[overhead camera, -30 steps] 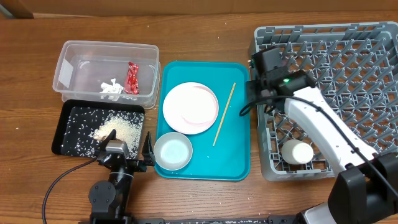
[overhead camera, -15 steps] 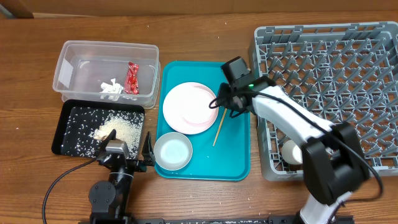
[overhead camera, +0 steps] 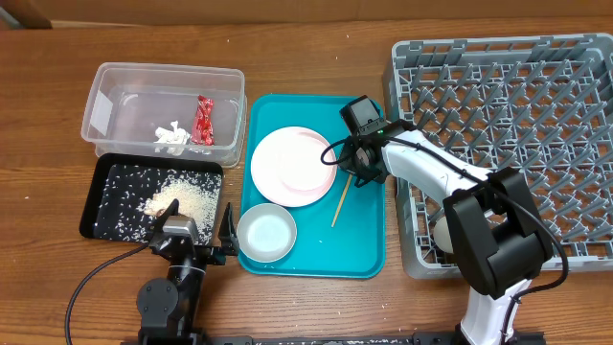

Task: Sort waste into correct bins and load items into the dishwasher
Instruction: 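Grasp the second chopstick on the teal tray with the right gripper, then place the second chopstick into the dish rack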

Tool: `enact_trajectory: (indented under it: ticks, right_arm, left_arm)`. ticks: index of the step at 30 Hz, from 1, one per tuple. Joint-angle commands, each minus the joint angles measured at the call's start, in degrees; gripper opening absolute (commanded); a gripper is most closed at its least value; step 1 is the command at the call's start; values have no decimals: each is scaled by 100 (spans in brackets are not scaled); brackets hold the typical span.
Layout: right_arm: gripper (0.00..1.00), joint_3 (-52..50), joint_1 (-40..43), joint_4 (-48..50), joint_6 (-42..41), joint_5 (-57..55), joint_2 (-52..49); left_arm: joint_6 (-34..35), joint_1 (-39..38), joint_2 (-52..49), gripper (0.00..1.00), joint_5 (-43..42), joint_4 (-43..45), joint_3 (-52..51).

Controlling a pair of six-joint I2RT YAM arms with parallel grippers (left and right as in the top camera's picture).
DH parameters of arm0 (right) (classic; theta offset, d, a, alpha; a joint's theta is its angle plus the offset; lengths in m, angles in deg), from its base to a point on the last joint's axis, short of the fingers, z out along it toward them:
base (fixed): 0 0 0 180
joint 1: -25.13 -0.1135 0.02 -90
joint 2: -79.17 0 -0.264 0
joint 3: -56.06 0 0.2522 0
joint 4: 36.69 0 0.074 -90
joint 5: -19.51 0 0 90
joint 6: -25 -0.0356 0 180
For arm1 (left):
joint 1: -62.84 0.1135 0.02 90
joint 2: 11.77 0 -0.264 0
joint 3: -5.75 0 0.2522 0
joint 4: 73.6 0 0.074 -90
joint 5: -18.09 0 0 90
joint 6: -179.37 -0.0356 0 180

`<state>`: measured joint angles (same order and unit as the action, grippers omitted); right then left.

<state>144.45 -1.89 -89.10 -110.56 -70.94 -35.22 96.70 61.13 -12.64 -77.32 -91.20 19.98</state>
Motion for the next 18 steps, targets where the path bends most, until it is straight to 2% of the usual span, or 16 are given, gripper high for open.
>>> enact_trajectory:
  ticks: [1, 4, 9, 16, 18]
  right_arm:
    - [4, 120, 15, -299, -72, -31, -160]
    - [4, 393, 20, -601, 323, -46, 68]
    - [4, 968, 9, -1010, 1574, -162, 887]
    - [4, 1145, 426, -1117, 2444, -1355, 1930]
    - [4, 1145, 660, -1021, 3093, -1333, 2017]
  left_arm:
    - [57, 52, 48, 100, -17, -15, -20]
    - [57, 52, 48, 100, -17, -15, -20]
    - [57, 52, 48, 100, -17, -15, -20]
    - [57, 52, 48, 100, -17, -15, -20]
    - [57, 52, 48, 100, -17, -15, -20]
